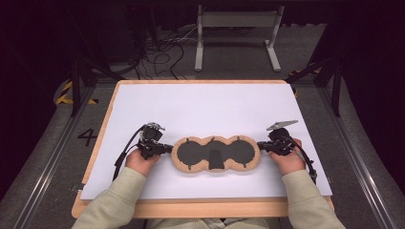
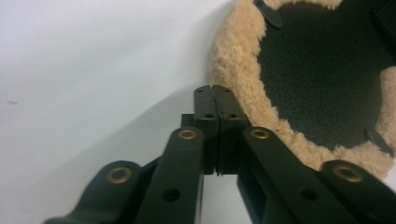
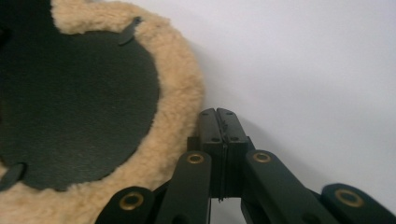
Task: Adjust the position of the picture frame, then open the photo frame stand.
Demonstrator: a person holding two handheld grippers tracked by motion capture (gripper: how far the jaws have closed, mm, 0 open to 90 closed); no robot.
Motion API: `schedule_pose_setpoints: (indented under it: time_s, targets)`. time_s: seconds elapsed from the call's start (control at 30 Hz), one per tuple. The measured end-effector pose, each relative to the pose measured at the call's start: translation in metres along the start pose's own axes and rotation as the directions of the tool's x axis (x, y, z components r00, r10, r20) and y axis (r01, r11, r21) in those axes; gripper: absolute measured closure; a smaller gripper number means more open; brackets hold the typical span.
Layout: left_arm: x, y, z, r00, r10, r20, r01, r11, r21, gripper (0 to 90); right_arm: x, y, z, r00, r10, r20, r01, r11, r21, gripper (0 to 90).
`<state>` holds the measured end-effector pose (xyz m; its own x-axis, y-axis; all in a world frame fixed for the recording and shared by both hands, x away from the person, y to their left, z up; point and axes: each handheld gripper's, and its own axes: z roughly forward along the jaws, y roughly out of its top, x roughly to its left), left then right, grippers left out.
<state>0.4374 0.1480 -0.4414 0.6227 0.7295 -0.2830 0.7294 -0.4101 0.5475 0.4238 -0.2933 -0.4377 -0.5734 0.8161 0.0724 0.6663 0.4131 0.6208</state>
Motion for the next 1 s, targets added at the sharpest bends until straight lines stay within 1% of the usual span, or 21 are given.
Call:
schedule_pose_setpoints:
  time_s: [0.03,0.07,0.13,0.2,0.23,0.27,0.3,0.37,0.43,0.5,0.53,0.6,0.63,0.67,0.77,0.8,0.83,0.93,0.97,1.0]
  targets:
    - [0.000,0.000,0.000,1.0000,0.000,0.000,0.000,1.0000,0.000,82.8,0.000,0.000,0.000,1.0000,0.000,0.000,0.000,1.000,0.000,90.0]
    - [-0.002,0.001,-0.007,0.9995,0.023,-0.022,-0.023,0.9993,-0.031,80.5,0.001,-0.001,-0.005,0.9991,-0.032,0.027,0.033,0.999,-0.016,90.0]
    - [-0.004,0.001,-0.012,0.9981,0.047,-0.038,-0.050,0.9970,-0.060,80.2,0.004,0.000,-0.014,0.9977,-0.056,0.038,0.058,0.997,-0.046,90.0]
    - [-0.005,0.001,-0.014,0.9978,0.053,-0.041,-0.055,0.9962,-0.068,79.0,0.008,0.003,-0.021,0.9953,-0.081,0.053,0.085,0.994,-0.069,90.0]
    - [-0.007,0.000,-0.015,0.9968,0.065,-0.046,-0.068,0.9948,-0.076,79.0,0.008,0.003,-0.021,0.9953,-0.081,0.053,0.085,0.994,-0.069,90.0]
    - [-0.010,0.000,-0.017,0.9951,0.081,-0.056,-0.086,0.9928,-0.083,78.6,0.012,0.005,-0.026,0.9942,-0.094,0.051,0.098,0.992,-0.083,90.0]
    - [-0.012,0.000,-0.019,0.9943,0.090,-0.056,-0.095,0.9918,-0.086,77.9,0.018,0.008,-0.031,0.9914,-0.120,0.052,0.125,0.988,-0.092,90.0]
    - [-0.013,-0.001,-0.021,0.9935,0.102,-0.050,-0.106,0.9900,-0.093,77.0,0.028,0.012,-0.036,0.9868,-0.158,0.037,0.161,0.982,-0.103,90.0]
    - [-0.014,-0.001,-0.025,0.9931,0.108,-0.047,-0.112,0.9890,-0.097,76.9,0.038,0.016,-0.039,0.9791,-0.202,0.022,0.203,0.973,-0.112,90.0]
    - [-0.014,-0.001,-0.028,0.9928,0.112,-0.043,-0.116,0.9877,-0.105,75.4,0.048,0.018,-0.043,0.9716,-0.236,0.001,0.235,0.965,-0.117,90.0]
    - [-0.015,-0.001,-0.031,0.9919,0.119,-0.043,-0.124,0.9860,-0.112,74.3,0.051,0.019,-0.044,0.9691,-0.247,-0.006,0.244,0.962,-0.120,90.0]
    - [-0.015,-0.001,-0.035,0.9911,0.129,-0.032,-0.132,0.9836,-0.123,69.0,0.060,0.021,-0.046,0.9623,-0.271,-0.026,0.266,0.956,-0.123,90.0]
    - [-0.015,-0.002,-0.037,0.9891,0.146,-0.021,-0.147,0.9811,-0.126,67.1,0.062,0.022,-0.047,0.9605,-0.276,-0.031,0.271,0.955,-0.124,90.0]
    - [-0.016,-0.002,-0.038,0.9881,0.153,-0.015,-0.154,0.9792,-0.132,64.9,0.067,0.023,-0.047,0.9566,-0.288,-0.043,0.281,0.952,-0.124,90.0]
    - [-0.016,-0.002,-0.041,0.9845,0.175,-0.006,-0.174,0.9730,-0.151,62.0,0.076,0.025,-0.049,0.9476,-0.314,-0.060,0.305,0.944,-0.127,90.0]
    - [-0.015,-0.002,-0.042,0.9842,0.177,0.001,-0.175,0.9728,-0.152,61.1,0.080,0.025,-0.049,0.9434,-0.324,-0.070,0.314,0.941,-0.127,90.0]
    - [-0.015,-0.002,-0.042,0.9834,0.181,0.000,-0.179,0.9714,-0.156,60.7,0.084,0.026,-0.049,0.9393,-0.335,-0.076,0.324,0.938,-0.127,90.0]
    - [-0.014,-0.002,-0.044,0.9847,0.174,0.008,-0.170,0.9707,-0.170,59.7,0.093,0.027,-0.049,0.9294,-0.357,-0.094,0.344,0.930,-0.126,90.0]
    - [-0.014,-0.002,-0.044,0.9850,0.172,0.011,-0.168,0.9706,-0.172,59.4,0.097,0.027,-0.048,0.9242,-0.368,-0.103,0.355,0.926,-0.126,90.0]
    - [-0.013,-0.002,-0.045,0.9851,0.171,0.019,-0.165,0.9711,-0.172,59.3,0.099,0.027,-0.048,0.9214,-0.373,-0.109,0.360,0.925,-0.125,90.0]
